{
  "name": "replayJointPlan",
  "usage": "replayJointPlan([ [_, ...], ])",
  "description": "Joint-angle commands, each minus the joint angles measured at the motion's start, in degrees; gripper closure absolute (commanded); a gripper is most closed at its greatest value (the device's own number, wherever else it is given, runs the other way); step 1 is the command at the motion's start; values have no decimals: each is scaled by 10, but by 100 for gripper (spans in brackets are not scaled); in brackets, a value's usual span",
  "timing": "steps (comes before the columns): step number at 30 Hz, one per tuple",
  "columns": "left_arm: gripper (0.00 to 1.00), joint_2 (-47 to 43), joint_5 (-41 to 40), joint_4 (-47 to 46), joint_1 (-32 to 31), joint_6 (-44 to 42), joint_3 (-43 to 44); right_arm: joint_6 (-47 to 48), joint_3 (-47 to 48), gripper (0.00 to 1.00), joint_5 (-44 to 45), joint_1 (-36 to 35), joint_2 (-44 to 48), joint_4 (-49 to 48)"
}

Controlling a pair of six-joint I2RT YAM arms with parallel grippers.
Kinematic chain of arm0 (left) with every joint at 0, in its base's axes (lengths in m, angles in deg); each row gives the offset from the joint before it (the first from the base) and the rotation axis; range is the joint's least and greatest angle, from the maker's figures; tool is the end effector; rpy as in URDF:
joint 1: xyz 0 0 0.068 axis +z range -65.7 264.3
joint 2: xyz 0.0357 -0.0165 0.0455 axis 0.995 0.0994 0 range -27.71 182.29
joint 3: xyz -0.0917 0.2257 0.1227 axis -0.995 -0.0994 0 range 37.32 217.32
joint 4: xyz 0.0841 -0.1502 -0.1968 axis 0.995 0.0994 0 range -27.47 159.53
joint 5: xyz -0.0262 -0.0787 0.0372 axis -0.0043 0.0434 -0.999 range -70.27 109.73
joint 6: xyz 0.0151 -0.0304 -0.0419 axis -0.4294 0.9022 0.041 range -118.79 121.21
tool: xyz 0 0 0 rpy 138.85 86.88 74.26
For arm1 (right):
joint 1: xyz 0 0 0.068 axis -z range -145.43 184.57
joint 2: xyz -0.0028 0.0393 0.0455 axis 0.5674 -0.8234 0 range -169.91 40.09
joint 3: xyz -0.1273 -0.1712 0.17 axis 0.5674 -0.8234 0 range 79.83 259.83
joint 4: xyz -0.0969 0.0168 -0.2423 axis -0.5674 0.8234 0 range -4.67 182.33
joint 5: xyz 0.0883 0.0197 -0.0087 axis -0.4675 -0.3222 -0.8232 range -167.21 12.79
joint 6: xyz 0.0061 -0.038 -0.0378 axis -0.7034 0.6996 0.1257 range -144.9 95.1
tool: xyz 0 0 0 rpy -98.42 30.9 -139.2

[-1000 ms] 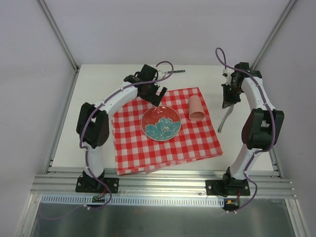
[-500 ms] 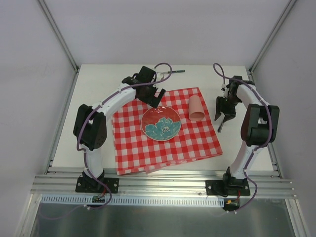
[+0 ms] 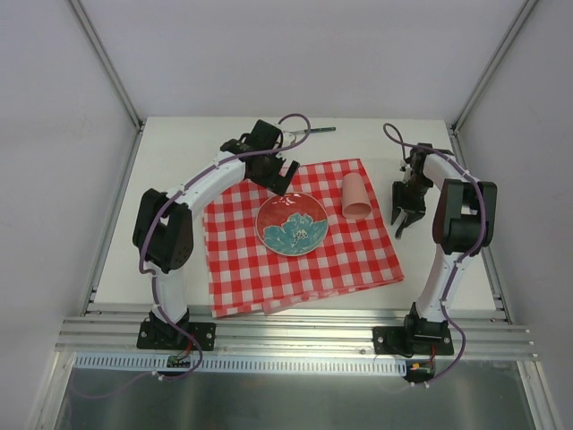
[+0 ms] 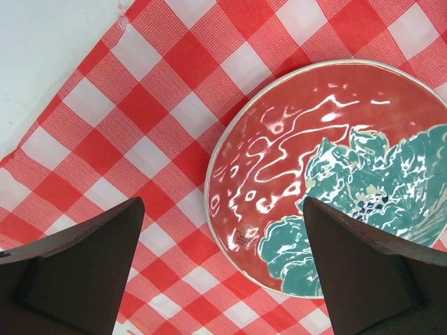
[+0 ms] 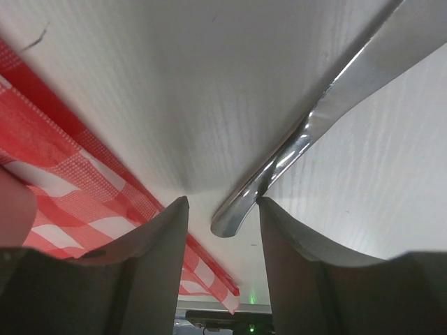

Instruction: Set the dinner table for one person

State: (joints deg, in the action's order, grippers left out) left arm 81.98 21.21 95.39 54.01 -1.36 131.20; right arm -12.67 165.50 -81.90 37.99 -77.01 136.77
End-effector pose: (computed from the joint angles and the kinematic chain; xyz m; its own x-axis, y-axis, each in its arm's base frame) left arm 0.3737 -0.2194 0.2707 -0.6245 0.4166 -0.6606 0.5474 0.8368 0.0102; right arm 0.3936 -0.0205 0.1632 -0.9785 -0.1531 -0.1383 -0.1616 0.9854 0.0529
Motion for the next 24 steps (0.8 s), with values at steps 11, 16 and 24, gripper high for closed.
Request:
replayJointPlan([
  [11, 1, -2, 12, 1, 4, 6, 52, 9, 31, 71, 83, 5, -33, 2],
  [16, 1, 11, 18, 1, 3, 12, 62, 25, 27, 99, 100, 6, -35, 10],
  [24, 1, 16, 18, 0, 3, 14, 62, 39, 18, 100, 100, 5, -14, 11],
])
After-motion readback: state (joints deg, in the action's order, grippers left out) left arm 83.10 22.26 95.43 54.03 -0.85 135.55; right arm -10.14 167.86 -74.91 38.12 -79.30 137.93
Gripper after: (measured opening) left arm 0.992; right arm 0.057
